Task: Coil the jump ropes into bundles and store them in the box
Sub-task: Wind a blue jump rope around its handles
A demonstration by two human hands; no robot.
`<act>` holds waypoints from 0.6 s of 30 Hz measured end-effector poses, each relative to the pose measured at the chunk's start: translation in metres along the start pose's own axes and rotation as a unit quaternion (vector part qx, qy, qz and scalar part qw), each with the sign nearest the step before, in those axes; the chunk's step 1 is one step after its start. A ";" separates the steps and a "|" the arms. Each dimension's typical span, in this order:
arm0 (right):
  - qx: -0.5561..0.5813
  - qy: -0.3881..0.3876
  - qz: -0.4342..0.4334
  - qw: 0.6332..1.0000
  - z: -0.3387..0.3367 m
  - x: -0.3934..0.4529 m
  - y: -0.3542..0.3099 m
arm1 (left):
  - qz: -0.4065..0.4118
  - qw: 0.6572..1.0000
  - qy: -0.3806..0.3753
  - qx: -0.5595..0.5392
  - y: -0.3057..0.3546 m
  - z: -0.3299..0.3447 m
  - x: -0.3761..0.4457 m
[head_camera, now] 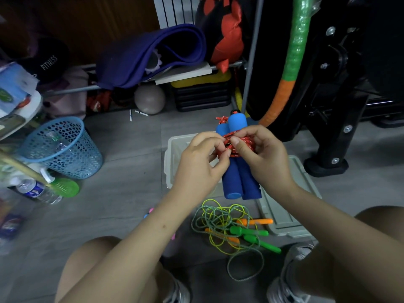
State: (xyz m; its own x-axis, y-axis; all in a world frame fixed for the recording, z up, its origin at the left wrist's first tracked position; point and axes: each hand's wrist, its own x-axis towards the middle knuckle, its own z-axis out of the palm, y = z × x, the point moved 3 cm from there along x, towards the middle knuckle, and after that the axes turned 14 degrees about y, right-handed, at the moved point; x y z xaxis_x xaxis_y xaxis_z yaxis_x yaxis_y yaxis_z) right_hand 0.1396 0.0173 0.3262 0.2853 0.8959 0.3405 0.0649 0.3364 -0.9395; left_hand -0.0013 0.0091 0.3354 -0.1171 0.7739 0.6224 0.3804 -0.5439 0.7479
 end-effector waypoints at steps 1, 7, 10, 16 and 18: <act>0.005 0.004 0.004 1.000 0.001 0.000 0.000 | 0.004 1.000 0.002 -0.001 0.000 0.001 0.000; 0.063 0.013 0.059 0.996 0.001 0.005 0.003 | -0.005 1.000 0.001 -0.010 -0.001 0.003 -0.001; 0.022 -0.026 0.035 0.999 0.003 0.007 0.010 | -0.072 0.997 0.007 -0.023 -0.010 0.002 0.000; 0.039 -0.066 0.062 0.995 0.009 0.001 0.018 | -0.184 0.983 0.031 -0.003 -0.021 -0.006 0.000; 0.047 -0.079 0.070 0.993 0.011 -0.001 0.018 | -0.164 0.985 0.041 0.040 -0.021 -0.008 0.000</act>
State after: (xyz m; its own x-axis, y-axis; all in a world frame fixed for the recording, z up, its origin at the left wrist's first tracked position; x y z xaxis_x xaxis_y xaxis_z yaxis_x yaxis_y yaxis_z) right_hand 0.1300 0.0259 0.3095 0.1304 0.9677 0.2159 -0.0559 0.2246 -0.9728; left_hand -0.0172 0.0179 0.3212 -0.3174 0.8732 0.3699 0.3805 -0.2400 0.8931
